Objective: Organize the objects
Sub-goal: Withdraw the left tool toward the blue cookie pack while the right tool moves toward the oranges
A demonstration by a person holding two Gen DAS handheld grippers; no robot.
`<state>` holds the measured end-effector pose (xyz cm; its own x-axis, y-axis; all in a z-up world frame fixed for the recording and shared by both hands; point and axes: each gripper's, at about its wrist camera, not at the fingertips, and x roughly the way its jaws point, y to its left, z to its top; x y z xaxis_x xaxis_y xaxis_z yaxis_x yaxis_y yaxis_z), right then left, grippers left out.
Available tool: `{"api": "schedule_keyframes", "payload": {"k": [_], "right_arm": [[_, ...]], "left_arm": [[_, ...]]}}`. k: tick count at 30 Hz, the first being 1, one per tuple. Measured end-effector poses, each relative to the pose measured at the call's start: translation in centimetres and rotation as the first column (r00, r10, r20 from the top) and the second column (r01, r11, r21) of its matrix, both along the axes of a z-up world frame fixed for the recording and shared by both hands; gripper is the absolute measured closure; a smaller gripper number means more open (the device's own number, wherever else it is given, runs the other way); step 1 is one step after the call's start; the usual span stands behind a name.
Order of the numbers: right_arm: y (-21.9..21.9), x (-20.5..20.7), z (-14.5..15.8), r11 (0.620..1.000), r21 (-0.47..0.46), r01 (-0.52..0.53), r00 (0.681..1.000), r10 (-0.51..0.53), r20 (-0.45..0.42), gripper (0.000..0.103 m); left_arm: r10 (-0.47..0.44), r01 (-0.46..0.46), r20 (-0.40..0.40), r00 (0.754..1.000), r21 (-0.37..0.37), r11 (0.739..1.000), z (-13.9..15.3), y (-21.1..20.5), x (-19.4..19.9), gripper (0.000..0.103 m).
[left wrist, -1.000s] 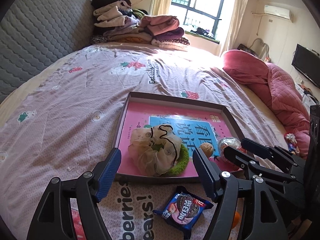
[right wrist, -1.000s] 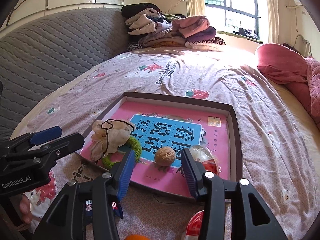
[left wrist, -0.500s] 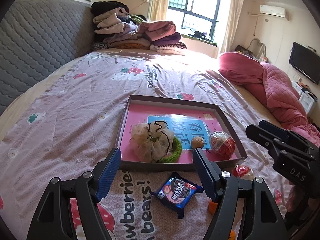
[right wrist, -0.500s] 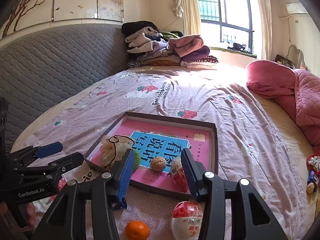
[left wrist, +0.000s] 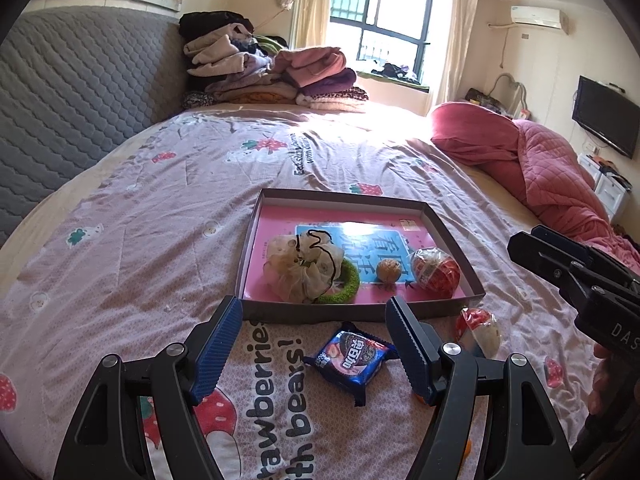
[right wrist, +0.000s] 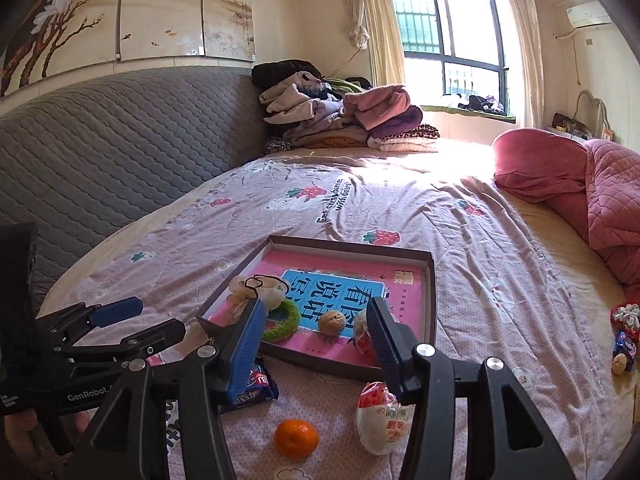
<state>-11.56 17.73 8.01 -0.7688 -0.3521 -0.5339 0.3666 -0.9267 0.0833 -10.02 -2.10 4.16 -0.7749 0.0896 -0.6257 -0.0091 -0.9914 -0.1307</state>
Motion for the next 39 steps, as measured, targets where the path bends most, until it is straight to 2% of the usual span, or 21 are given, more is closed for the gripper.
{"api": "schedule_keyframes", "payload": {"k": [5, 15, 25, 39], "right_arm": [[0.1, 0.6, 0.1, 1.000, -0.022, -0.016, 1.000, 0.016, 0.006, 0.050], [0.8, 2.2, 0.9, 0.999, -0.040, -0.013, 1.000, 0.012, -0.025, 0.042], [2.2, 3.2, 0.7, 0.999, -0.038, 0.022, 0.999, -0.023, -0.022, 0.041], [2.5, 4.7, -0.6, 0.999, -0.030, 0.017, 1.000, -0.017, 0.003, 0.040]], "left_arm": [[0.000, 0.000, -0.008, 1.000, 0.000, 1.000, 0.3, 0.1, 0.6, 0.028], [-0.006, 0.006, -0.008, 1.000, -0.009, 1.000, 0.5, 0.4, 1.7, 0.028], [-0.033, 0.032, -0.013, 0.999, -0.028, 0.999, 0.7, 1.4, 3.1, 0.028], [-0.066, 0.067, 0.014, 0.998, -0.051, 0.996, -0.2, 2.7, 4.3, 0.028]]}}
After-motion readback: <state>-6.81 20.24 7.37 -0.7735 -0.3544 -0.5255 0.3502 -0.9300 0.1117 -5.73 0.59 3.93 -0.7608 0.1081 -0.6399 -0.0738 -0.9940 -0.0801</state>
